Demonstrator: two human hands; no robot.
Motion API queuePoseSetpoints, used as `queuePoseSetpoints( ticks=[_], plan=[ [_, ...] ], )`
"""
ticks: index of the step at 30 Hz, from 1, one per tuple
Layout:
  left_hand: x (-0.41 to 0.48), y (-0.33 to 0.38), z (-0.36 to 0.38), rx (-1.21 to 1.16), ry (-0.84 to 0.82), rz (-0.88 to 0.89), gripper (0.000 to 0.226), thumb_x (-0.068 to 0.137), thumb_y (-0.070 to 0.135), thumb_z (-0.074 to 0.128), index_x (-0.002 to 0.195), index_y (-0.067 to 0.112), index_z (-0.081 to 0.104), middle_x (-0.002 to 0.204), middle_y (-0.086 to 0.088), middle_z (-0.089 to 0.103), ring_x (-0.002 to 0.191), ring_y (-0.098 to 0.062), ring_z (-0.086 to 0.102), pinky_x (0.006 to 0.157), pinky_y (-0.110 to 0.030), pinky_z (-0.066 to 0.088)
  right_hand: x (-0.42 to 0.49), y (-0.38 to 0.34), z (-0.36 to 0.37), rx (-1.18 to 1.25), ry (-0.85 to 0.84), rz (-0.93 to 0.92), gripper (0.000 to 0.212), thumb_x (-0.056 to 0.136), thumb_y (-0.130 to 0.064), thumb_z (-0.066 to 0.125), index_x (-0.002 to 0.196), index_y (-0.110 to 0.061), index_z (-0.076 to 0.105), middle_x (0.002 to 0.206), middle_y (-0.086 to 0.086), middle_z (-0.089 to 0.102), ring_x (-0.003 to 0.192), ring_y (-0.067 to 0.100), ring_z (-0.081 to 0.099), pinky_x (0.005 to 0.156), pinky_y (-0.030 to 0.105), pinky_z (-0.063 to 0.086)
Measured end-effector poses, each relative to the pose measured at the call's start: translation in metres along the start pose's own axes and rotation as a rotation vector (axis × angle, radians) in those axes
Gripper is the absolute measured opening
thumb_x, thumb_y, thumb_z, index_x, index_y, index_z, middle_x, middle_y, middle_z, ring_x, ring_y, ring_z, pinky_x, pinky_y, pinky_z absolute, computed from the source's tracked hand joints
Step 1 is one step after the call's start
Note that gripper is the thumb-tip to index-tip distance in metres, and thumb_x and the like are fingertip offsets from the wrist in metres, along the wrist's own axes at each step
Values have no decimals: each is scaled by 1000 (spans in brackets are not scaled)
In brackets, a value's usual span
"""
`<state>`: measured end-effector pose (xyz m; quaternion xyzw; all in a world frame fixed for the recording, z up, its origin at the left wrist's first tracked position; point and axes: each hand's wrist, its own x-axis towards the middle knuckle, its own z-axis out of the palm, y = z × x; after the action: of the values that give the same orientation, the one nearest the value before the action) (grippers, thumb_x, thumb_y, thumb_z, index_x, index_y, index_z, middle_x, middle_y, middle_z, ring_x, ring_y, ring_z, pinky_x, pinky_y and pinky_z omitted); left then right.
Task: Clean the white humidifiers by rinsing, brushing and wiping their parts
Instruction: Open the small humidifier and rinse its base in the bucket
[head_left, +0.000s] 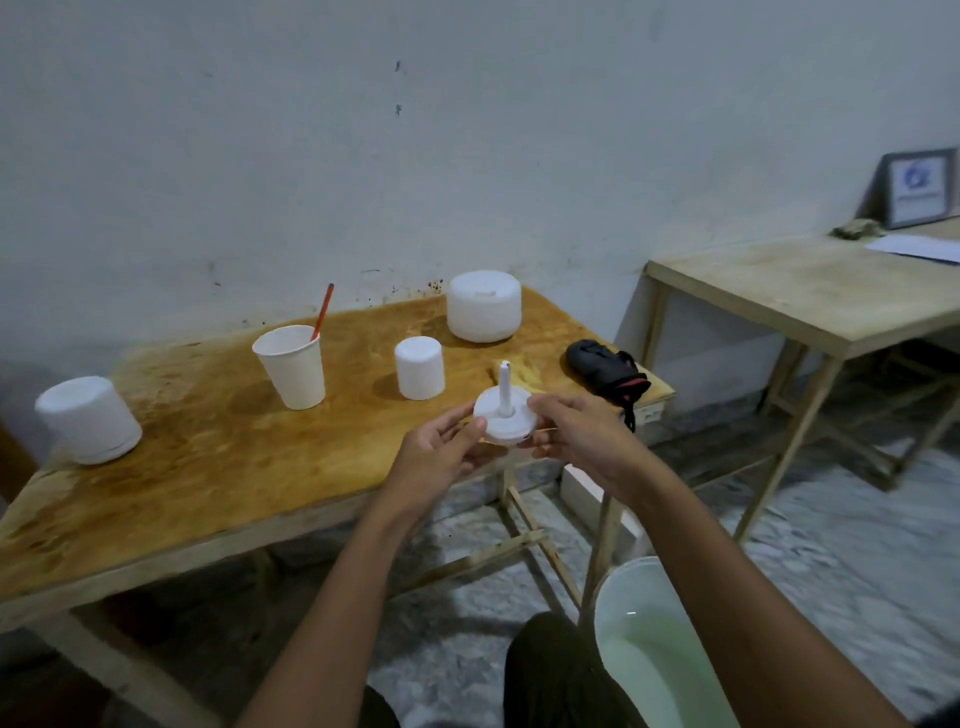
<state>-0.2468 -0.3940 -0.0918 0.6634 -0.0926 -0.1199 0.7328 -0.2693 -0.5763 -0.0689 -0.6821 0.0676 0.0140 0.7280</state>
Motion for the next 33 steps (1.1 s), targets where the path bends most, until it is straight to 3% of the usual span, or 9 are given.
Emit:
queuePoseSetpoints(
  ticks=[4, 8, 11, 16, 18, 21, 28, 33],
  plan=[
    [-5, -18, 47, -161, -72, -61, 33, 95, 10, 59, 128, 12, 58, 115, -10, 72, 104, -26, 70, 83, -30, 59, -22, 16, -43, 45, 77, 31, 28, 100, -18, 52, 115, 3, 65, 67, 2, 61, 63, 14, 59, 66, 30, 51],
    [-7, -42, 90, -177, -136, -91, 32, 94, 10, 61, 125, 16, 61, 117, -9, 71, 103, -21, 70, 78, -24, 57, -47, 36, -84, 74, 181, 35, 27, 100, -19, 53, 112, 1, 67, 75, 9, 54, 69, 21, 48, 67, 31, 49],
    [-5, -61, 117, -151, -170, -124, 33, 94, 10, 60, 127, 16, 61, 117, -9, 71, 104, -22, 70, 82, -27, 56, -63, 47, -108, 50, 257, 48, 23, 100, -20, 53, 113, -5, 65, 90, 13, 65, 75, 26, 58, 63, 24, 56],
    [-3, -92, 155, -84, -232, -199, 33, 98, 8, 55, 127, 22, 61, 117, -6, 71, 107, -22, 69, 89, -30, 55, -79, 78, -144, 48, 337, 85, 28, 100, -22, 53, 123, -7, 62, 96, 10, 71, 71, 14, 71, 67, 26, 58],
    [-2, -105, 168, -57, -259, -227, 33, 97, 10, 55, 128, 23, 60, 118, -5, 71, 106, -20, 69, 84, -26, 56, -82, 94, -157, 77, 370, 97, 23, 100, -21, 54, 118, -9, 63, 99, 10, 71, 72, 14, 73, 65, 24, 58],
    [4, -129, 183, -28, -280, -285, 32, 98, 8, 54, 124, 26, 60, 111, -2, 73, 100, -17, 71, 73, -21, 56, -78, 126, -175, 63, 438, 152, 29, 97, -24, 60, 121, -7, 62, 106, 11, 70, 86, 23, 73, 76, 34, 61],
    [31, -194, 203, 147, -269, -445, 31, 99, 8, 55, 129, 14, 60, 102, -7, 74, 84, -15, 73, 71, -22, 58, -60, 200, -206, 88, 554, 231, 19, 93, -14, 62, 109, -5, 68, 100, 16, 71, 74, 24, 72, 80, 40, 61],
    [56, -252, 204, 531, -248, -469, 43, 98, 23, 57, 140, 15, 52, 105, 9, 64, 97, -12, 65, 93, -32, 52, -46, 260, -226, 32, 615, 242, 22, 91, -12, 62, 110, -13, 70, 99, 5, 72, 90, 22, 72, 79, 37, 61]
  ],
)
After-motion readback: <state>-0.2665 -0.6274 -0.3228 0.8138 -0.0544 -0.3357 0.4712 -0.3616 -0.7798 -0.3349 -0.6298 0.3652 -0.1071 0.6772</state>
